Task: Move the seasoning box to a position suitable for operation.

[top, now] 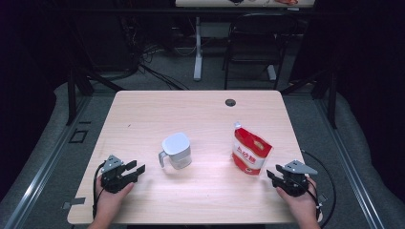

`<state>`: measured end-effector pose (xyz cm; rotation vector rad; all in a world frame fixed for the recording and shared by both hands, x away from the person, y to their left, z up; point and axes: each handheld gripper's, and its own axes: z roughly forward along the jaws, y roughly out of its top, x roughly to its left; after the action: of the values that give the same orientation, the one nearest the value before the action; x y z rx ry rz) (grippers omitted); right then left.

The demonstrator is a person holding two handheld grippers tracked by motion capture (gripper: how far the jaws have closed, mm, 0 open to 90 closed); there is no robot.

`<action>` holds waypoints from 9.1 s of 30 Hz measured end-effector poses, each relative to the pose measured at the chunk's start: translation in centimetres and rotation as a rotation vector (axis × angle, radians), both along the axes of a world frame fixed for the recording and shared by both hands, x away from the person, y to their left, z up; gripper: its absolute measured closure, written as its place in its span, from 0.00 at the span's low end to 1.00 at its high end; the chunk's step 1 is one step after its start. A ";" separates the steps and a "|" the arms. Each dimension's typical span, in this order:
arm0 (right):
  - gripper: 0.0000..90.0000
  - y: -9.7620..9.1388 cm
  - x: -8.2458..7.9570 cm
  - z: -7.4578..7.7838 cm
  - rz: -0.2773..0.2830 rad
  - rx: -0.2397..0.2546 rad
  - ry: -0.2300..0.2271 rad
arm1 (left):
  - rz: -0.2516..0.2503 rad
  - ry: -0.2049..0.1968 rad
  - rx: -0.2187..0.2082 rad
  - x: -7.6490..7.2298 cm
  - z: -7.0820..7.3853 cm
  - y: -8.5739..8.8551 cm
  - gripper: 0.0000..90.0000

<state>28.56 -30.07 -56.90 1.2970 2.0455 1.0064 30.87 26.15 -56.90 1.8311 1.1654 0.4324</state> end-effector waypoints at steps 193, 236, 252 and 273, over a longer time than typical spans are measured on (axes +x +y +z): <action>0.84 8.7 -2.8 7.6 0.354 0.070 -0.079 | -0.297 -0.022 0.008 2.2 7.9 -9.9 0.87; 1.00 16.7 -0.2 6.1 0.465 0.104 -0.058 | -0.354 -0.051 0.039 3.5 7.8 -13.1 1.00; 1.00 17.5 -0.2 5.1 0.486 0.092 -0.031 | -0.352 -0.052 0.017 3.4 7.6 -13.0 1.00; 1.00 17.7 -0.2 5.0 0.486 0.100 -0.037 | -0.355 -0.052 0.004 3.4 7.5 -12.9 1.00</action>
<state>28.38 -12.38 -51.90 0.8274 2.3636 1.3432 34.31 13.28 -49.37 1.9686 0.7815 0.2749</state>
